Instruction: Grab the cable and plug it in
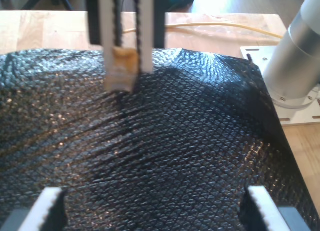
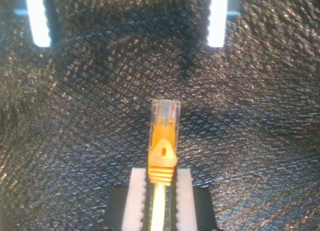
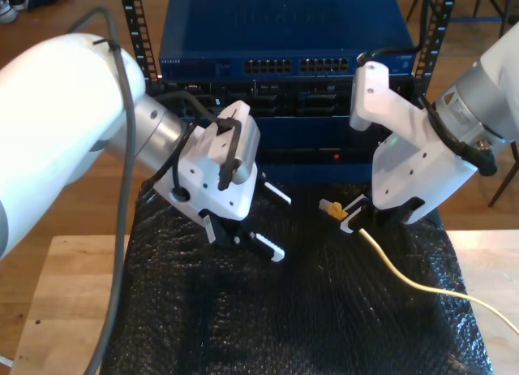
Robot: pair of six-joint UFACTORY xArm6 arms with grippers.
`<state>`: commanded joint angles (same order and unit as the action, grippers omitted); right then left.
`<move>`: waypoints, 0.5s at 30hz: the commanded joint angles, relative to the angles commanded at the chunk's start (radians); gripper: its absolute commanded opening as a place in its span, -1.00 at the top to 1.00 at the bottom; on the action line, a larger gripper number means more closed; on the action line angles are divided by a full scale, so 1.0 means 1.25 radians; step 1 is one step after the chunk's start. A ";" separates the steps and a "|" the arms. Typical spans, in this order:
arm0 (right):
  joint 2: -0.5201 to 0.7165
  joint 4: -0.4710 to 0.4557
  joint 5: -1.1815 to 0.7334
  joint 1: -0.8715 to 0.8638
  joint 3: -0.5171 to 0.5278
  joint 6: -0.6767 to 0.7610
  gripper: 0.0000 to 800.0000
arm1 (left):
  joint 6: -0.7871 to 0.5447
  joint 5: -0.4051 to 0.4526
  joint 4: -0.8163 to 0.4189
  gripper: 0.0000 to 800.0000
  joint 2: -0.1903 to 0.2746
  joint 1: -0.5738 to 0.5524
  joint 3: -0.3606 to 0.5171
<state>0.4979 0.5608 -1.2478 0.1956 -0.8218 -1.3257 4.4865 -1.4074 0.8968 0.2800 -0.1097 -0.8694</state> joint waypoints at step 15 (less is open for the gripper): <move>0.001 0.022 -0.001 -0.010 -0.002 0.000 0.99 | -0.001 0.000 0.049 -1.00 -0.004 -0.001 -0.032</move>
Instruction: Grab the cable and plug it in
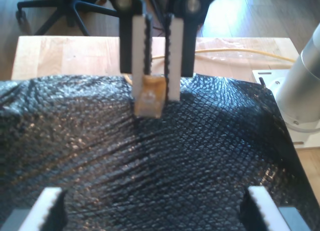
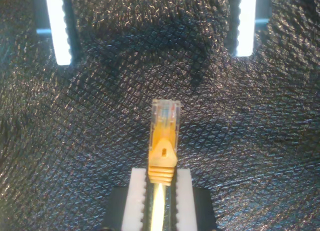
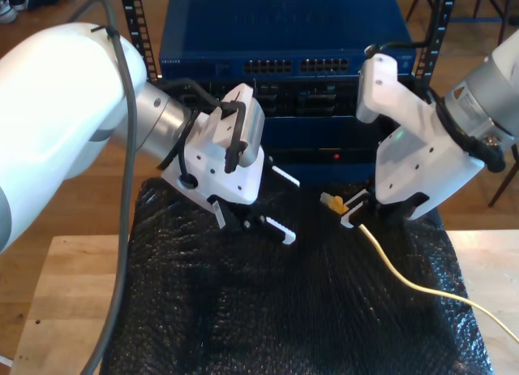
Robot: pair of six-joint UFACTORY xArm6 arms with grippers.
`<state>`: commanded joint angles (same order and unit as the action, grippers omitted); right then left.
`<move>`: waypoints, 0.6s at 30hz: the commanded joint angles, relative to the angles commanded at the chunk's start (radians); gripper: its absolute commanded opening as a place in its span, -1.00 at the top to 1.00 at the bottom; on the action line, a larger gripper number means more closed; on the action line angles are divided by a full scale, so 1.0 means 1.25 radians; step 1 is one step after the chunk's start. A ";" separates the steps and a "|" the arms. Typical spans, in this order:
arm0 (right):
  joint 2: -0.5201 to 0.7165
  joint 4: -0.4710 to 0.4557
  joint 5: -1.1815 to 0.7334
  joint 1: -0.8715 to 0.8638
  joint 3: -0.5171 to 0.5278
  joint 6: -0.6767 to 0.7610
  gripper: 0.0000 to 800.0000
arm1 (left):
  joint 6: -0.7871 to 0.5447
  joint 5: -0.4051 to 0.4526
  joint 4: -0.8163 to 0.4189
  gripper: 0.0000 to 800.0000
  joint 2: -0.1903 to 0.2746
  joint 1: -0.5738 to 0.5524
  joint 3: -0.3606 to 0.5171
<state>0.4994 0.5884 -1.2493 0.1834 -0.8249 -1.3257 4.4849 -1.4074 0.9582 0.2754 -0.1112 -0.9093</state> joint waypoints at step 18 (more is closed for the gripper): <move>-0.001 0.000 0.002 0.006 -0.025 0.000 0.99 | -0.004 -0.011 0.031 -0.99 0.001 -0.004 -0.006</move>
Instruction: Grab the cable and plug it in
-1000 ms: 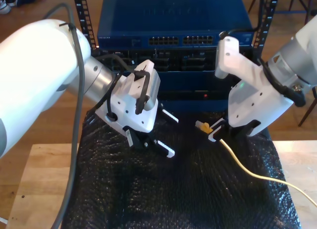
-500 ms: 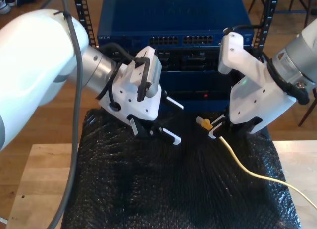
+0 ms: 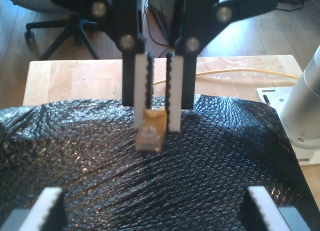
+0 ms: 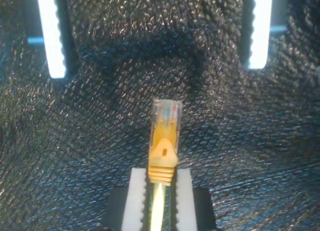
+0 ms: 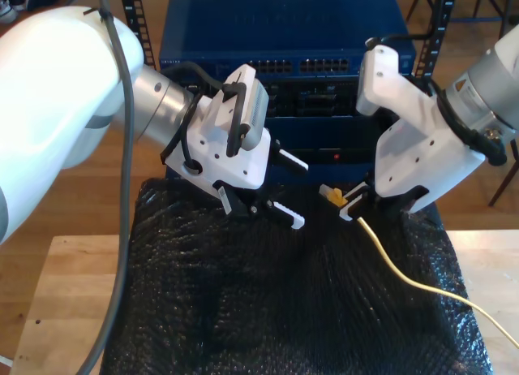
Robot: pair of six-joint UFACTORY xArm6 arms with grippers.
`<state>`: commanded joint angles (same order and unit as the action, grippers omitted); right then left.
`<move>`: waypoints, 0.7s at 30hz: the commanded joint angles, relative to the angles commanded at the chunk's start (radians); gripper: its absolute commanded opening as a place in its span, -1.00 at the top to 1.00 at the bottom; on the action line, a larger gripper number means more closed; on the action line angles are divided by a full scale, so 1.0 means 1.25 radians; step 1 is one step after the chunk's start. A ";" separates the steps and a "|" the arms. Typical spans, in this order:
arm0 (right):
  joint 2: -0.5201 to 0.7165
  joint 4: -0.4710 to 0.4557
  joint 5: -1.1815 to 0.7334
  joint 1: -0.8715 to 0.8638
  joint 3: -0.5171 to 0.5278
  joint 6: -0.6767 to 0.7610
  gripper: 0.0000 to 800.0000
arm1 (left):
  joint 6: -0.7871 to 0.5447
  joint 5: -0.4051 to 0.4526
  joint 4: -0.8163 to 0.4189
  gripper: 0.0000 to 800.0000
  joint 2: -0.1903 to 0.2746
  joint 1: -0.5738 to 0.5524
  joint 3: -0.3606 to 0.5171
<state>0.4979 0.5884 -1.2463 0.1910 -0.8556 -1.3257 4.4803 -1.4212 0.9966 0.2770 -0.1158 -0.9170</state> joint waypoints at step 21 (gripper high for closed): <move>-0.029 -0.001 0.002 0.049 -0.007 -0.001 0.99 | -0.002 -0.017 0.001 -0.80 0.002 0.000 0.000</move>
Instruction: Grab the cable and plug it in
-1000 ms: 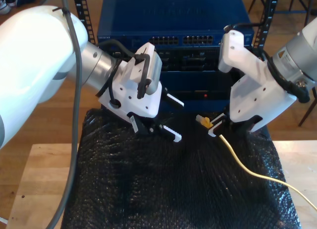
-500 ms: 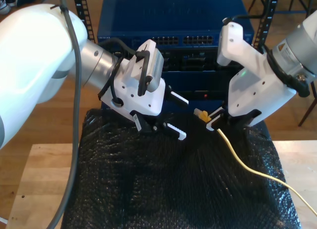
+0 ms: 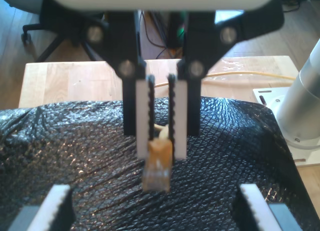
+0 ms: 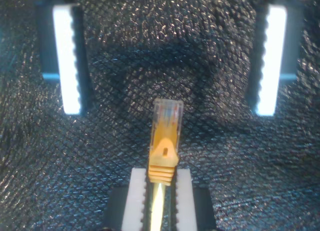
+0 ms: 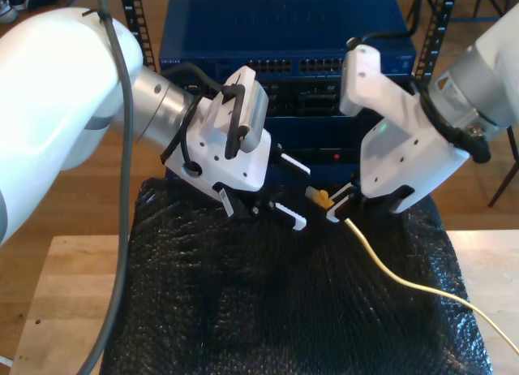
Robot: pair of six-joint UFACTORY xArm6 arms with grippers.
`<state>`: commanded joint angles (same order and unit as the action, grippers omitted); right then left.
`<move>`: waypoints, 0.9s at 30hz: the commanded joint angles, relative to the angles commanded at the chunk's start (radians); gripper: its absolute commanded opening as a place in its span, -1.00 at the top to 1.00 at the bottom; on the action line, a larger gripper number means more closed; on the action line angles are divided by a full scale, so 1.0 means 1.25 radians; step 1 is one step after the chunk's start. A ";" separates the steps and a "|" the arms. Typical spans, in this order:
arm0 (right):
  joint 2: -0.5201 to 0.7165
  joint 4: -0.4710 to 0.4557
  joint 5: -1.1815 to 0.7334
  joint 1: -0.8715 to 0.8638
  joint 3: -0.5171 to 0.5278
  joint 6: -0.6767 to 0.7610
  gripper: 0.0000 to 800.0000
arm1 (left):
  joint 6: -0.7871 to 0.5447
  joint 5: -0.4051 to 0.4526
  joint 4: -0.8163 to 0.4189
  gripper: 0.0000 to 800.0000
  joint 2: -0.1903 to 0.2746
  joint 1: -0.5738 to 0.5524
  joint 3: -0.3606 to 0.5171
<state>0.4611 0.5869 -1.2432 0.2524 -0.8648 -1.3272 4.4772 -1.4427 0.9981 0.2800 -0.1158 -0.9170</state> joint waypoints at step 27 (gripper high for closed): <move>-0.001 0.000 0.002 0.001 -0.001 0.002 0.99 | -0.002 -0.022 0.000 -0.25 0.005 0.001 0.005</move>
<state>0.4595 0.5869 -1.2401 0.2539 -0.8663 -1.3241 4.4742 -1.4703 0.9981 0.2862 -0.1143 -0.9108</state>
